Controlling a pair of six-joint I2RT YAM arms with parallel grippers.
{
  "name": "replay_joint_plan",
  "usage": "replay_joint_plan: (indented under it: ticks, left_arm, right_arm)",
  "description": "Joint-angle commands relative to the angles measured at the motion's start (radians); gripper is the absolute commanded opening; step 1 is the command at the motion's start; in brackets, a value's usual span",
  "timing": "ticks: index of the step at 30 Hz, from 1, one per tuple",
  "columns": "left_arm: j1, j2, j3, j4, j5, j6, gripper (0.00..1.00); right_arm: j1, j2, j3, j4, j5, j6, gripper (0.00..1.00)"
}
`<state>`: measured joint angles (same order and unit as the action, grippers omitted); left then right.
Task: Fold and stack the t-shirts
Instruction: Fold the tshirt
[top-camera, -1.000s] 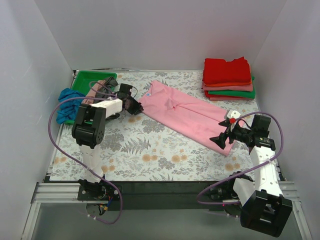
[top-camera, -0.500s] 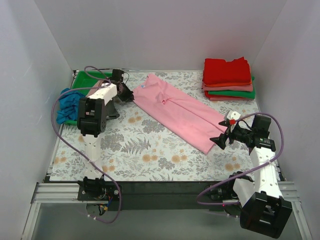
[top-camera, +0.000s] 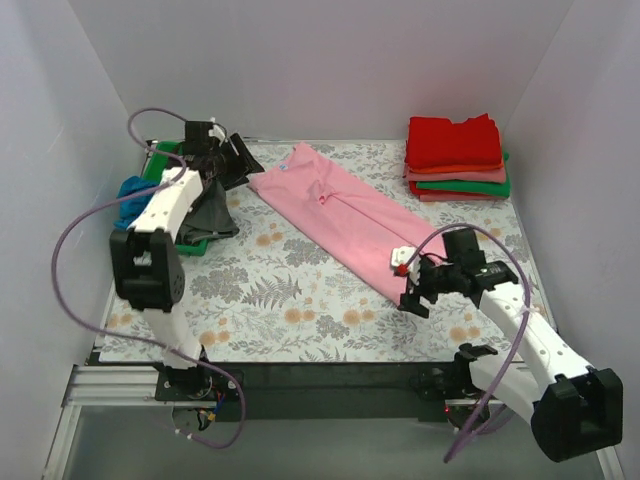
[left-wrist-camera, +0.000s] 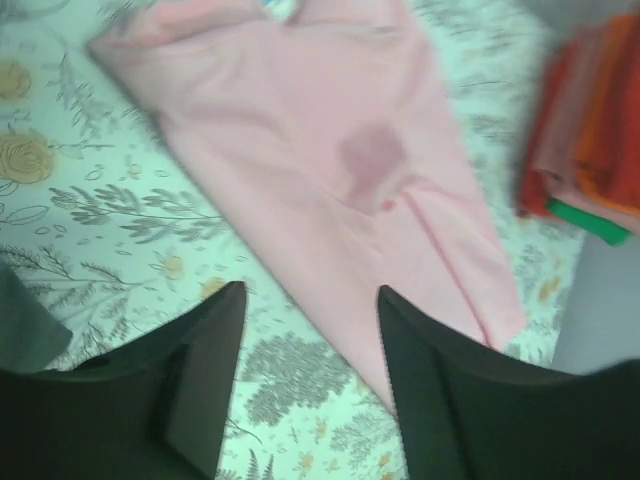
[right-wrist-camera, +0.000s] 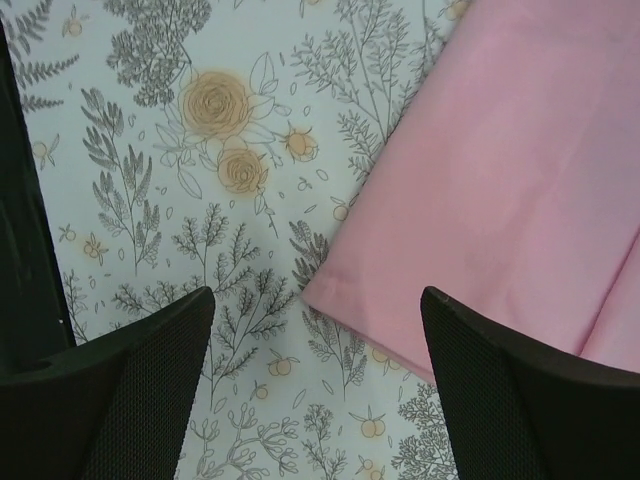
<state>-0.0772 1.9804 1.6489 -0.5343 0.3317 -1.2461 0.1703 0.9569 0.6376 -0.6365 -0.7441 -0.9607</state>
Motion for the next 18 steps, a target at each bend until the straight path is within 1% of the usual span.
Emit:
replay_joint_plan:
  ticks: [1, 2, 3, 4, 5, 6, 8, 9, 10, 13, 16, 17, 18]
  left_arm:
    - [-0.006, -0.358, -0.133, 0.121, 0.029, 0.068, 0.57]
    - [-0.006, -0.485, -0.258, 0.167, 0.001, 0.062, 0.64]
    - [-0.004, -0.558, -0.318, 0.184, -0.022, 0.048, 0.75]
    - [-0.004, -0.619, -0.372, 0.192, -0.052, 0.012, 0.85]
    - [-0.003, -0.681, -0.438, 0.201, -0.069, -0.004, 0.94]
    - [0.005, -0.804, -0.537, 0.206, -0.057, -0.009, 0.95]
    - [0.007, -0.909, -0.625, 0.205, -0.042, -0.018, 0.96]
    - [0.008, -0.993, -0.687, 0.200, -0.022, -0.021, 0.96]
    - [0.008, -1.037, -0.710, 0.192, -0.014, -0.029, 0.96]
    - [0.010, -1.133, -0.758, 0.143, 0.006, -0.047, 0.95]
    - [0.008, -1.157, -0.759, 0.089, 0.032, -0.058, 0.94]
    - [0.008, -1.160, -0.759, 0.083, 0.044, -0.064, 0.94]
    - [0.008, -1.157, -0.759, 0.085, 0.064, -0.085, 0.94]
  right_arm:
    - [0.238, 0.005, 0.057, 0.004, 0.342, 0.075, 0.89]
    - [0.288, 0.029, 0.054, 0.029, 0.400, 0.123, 0.89]
    - [0.335, 0.046, 0.050, 0.053, 0.526, 0.154, 0.88]
    - [0.404, 0.068, 0.053, 0.073, 0.578, 0.172, 0.88]
    - [0.423, 0.116, 0.054, 0.102, 0.642, 0.204, 0.88]
    - [0.434, 0.140, 0.060, 0.121, 0.666, 0.218, 0.87]
    - [0.465, 0.202, 0.085, 0.144, 0.708, 0.243, 0.86]
    - [0.475, 0.219, 0.091, 0.153, 0.721, 0.253, 0.86]
    - [0.491, 0.239, 0.108, 0.158, 0.732, 0.261, 0.84]
    - [0.514, 0.315, 0.126, 0.164, 0.770, 0.284, 0.79]
    - [0.526, 0.353, 0.132, 0.164, 0.767, 0.297, 0.75]
    - [0.526, 0.365, 0.129, 0.166, 0.767, 0.298, 0.73]
    - [0.526, 0.373, 0.128, 0.166, 0.769, 0.300, 0.67]
